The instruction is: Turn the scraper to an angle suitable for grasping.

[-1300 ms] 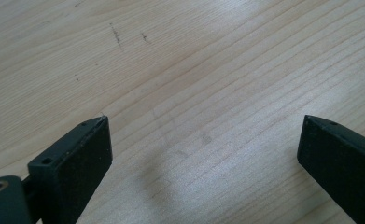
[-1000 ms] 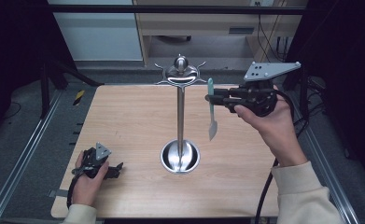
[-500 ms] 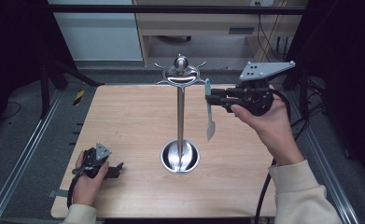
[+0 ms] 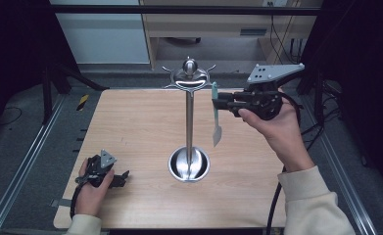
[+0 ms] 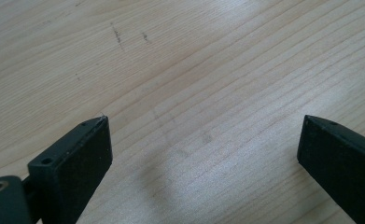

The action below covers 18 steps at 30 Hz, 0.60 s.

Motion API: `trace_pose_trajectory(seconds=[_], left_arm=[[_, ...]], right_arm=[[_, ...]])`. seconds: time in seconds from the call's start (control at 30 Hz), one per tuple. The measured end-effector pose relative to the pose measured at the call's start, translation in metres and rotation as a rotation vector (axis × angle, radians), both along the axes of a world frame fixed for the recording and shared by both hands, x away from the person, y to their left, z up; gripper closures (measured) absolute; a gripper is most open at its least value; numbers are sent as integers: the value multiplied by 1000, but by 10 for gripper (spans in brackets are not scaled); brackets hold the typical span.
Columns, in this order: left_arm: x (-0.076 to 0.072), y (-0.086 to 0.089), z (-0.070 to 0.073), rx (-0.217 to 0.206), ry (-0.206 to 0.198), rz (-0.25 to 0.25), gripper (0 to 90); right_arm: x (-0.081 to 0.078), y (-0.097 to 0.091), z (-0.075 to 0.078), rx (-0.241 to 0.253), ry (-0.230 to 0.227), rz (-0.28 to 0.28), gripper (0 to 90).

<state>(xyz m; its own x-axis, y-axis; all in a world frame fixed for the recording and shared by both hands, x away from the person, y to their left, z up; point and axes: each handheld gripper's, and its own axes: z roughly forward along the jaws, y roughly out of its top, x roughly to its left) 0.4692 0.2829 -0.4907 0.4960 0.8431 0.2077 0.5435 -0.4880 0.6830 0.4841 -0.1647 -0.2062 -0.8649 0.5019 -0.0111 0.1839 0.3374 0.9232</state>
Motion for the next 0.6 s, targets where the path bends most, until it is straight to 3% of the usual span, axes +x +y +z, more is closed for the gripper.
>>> trace_pose_trajectory(seconds=[0.6], left_arm=[[0,-1,-1,3,3,-3,29]], right_arm=[[0,0,-3,23,1,3,740]])
